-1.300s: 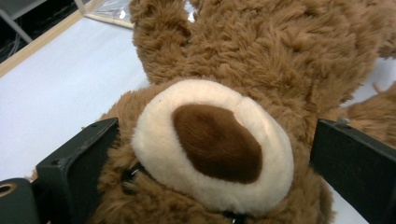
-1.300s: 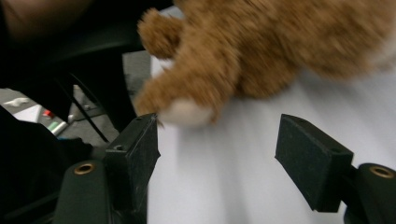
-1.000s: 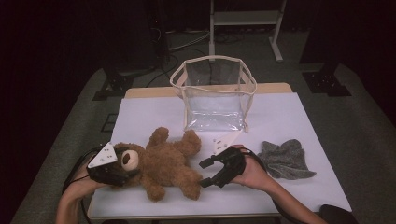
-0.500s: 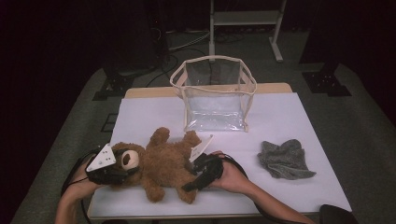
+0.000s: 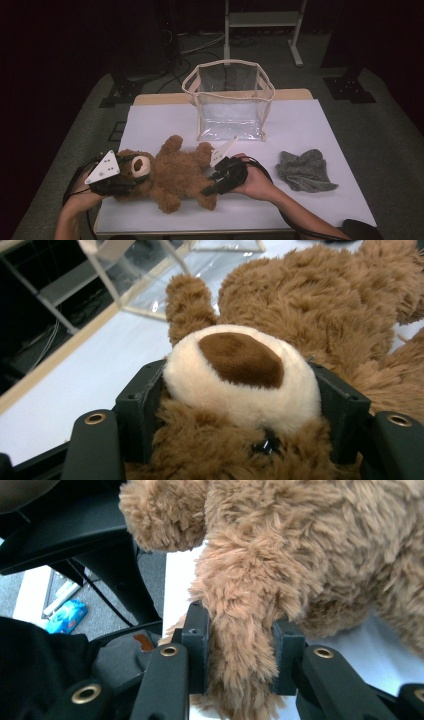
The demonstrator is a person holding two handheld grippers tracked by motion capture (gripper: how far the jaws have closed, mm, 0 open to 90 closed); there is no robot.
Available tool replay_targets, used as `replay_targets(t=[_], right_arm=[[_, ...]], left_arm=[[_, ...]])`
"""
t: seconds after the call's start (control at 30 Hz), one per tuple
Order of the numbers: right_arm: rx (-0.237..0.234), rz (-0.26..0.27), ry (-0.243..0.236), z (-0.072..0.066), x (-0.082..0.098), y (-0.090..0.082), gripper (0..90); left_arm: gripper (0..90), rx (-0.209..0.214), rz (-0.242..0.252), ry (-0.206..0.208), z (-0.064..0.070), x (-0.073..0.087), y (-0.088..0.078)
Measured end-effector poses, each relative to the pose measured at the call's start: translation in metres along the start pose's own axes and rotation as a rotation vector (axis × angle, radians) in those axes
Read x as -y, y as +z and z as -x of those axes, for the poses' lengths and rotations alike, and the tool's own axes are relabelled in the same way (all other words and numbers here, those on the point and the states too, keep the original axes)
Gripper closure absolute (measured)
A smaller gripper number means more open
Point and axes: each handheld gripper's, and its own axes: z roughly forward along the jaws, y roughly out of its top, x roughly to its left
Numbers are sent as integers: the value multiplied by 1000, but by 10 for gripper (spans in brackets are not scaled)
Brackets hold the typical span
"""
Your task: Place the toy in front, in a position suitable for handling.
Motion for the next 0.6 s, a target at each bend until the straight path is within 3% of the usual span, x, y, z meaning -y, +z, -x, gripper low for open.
replay_targets(t=[0.3, 0.43, 0.5, 0.53, 0.57, 0.6], right_arm=[[27, 8, -23, -12, 3, -36, 691], [49, 9, -24, -15, 8, -50, 691], [77, 17, -19, -18, 14, -68, 691], [77, 17, -19, -18, 14, -68, 691], [103, 22, -24, -21, 19, -81, 690], [103, 22, -24, -21, 19, -81, 690]], left_arm=[[319, 32, 53, 34, 3, -24, 8], [318, 52, 74, 60, 3, -40, 19], [318, 71, 96, 84, 4, -55, 30], [318, 71, 96, 84, 4, -55, 30], [318, 83, 111, 103, 6, -66, 40], [318, 83, 111, 103, 6, -66, 40]])
